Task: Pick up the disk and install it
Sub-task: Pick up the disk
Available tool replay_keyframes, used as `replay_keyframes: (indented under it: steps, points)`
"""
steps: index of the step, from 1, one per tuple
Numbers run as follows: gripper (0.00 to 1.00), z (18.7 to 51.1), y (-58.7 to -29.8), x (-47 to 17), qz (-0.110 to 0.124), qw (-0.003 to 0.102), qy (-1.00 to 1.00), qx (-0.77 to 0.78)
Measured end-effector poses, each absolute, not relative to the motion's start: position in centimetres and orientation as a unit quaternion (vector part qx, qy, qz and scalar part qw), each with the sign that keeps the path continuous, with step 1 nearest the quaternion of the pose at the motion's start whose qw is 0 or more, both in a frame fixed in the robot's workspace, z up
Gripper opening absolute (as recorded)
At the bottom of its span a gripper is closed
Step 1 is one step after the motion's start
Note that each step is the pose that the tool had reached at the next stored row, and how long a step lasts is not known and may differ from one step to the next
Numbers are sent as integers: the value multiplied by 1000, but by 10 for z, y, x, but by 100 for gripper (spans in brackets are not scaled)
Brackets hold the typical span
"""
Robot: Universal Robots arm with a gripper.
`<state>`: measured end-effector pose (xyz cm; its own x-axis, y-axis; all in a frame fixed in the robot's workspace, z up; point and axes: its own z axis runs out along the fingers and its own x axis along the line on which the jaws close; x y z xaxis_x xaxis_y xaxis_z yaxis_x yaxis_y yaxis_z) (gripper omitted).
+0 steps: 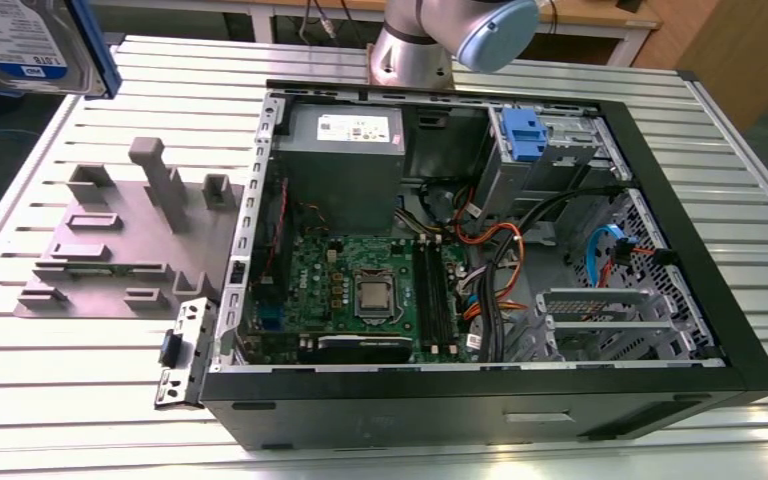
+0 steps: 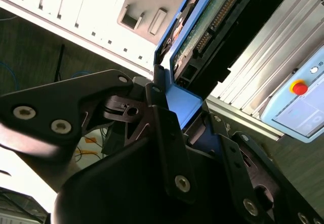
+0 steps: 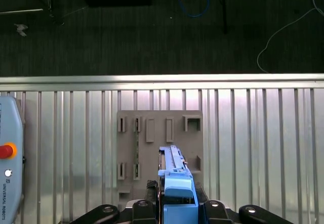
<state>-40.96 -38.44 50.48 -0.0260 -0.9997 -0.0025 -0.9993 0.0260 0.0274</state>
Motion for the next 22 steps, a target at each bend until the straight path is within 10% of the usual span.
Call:
replay_keyframes:
  steps: [22]
  points:
    - [36, 505, -384, -401, -11, 9, -716, 698]
